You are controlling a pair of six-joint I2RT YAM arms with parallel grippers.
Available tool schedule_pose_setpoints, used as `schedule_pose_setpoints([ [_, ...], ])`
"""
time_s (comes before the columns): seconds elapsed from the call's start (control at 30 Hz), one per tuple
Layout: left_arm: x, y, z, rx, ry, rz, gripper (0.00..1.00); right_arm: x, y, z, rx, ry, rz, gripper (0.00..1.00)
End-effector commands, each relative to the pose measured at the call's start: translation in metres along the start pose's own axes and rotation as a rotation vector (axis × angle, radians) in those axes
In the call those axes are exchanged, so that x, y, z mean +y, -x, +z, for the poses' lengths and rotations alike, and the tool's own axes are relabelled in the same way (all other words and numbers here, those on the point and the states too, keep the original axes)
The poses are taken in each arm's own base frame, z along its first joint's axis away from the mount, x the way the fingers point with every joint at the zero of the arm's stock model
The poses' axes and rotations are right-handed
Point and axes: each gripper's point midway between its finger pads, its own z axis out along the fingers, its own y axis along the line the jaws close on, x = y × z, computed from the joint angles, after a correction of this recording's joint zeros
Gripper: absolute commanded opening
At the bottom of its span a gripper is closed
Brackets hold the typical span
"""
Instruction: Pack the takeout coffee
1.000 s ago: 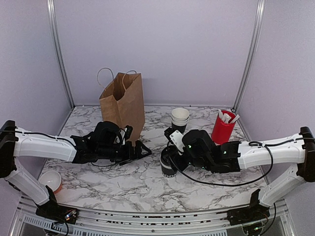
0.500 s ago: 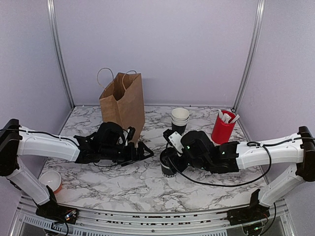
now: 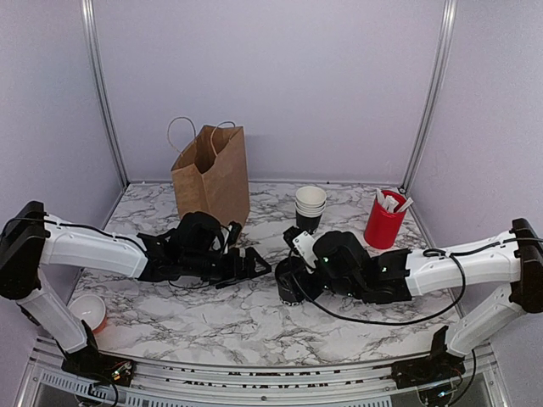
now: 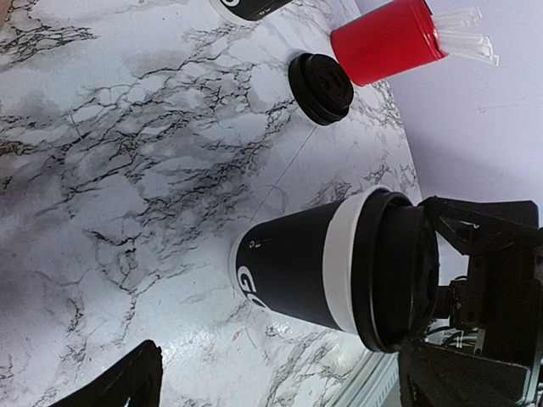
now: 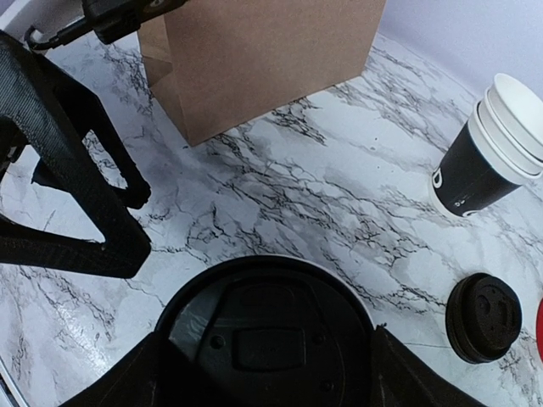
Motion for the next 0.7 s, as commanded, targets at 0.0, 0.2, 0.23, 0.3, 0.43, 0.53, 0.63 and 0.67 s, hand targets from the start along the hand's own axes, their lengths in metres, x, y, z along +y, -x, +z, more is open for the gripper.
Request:
schedule_pose_setpoints([
  [0.0, -0.011, 0.003, 0.005, 0.004, -0.028, 0.008, 0.96, 0.002, -0.011, 0.001, 0.023, -0.001, 0.011, 0.8],
  [0.2, -0.012, 0.003, 0.008, 0.012, -0.02, 0.011, 0.95, -0.001, 0.007, -0.009, -0.001, -0.006, 0.014, 0.9],
  [0.23, -0.011, 0.004, 0.008, 0.012, -0.015, 0.012, 0.95, -0.001, 0.011, -0.011, -0.004, -0.005, 0.016, 0.91],
  [0.3, -0.011, 0.005, 0.008, 0.01, -0.008, 0.016, 0.94, -0.001, 0.019, -0.015, -0.012, -0.004, 0.018, 0.94],
  [0.43, -0.013, 0.006, 0.008, 0.008, -0.01, 0.017, 0.94, -0.001, 0.032, -0.021, -0.019, -0.005, 0.021, 0.97],
  [0.53, -0.013, 0.006, 0.009, 0.01, -0.01, 0.017, 0.94, 0.0, 0.038, -0.023, -0.016, -0.003, 0.024, 0.97],
  [0.63, -0.013, 0.005, 0.009, 0.013, -0.01, 0.02, 0.93, -0.004, 0.043, -0.026, -0.007, -0.02, 0.042, 0.97],
  [0.67, -0.013, 0.005, 0.01, 0.014, -0.009, 0.02, 0.92, -0.007, 0.044, -0.027, 0.0, -0.025, 0.052, 0.97],
])
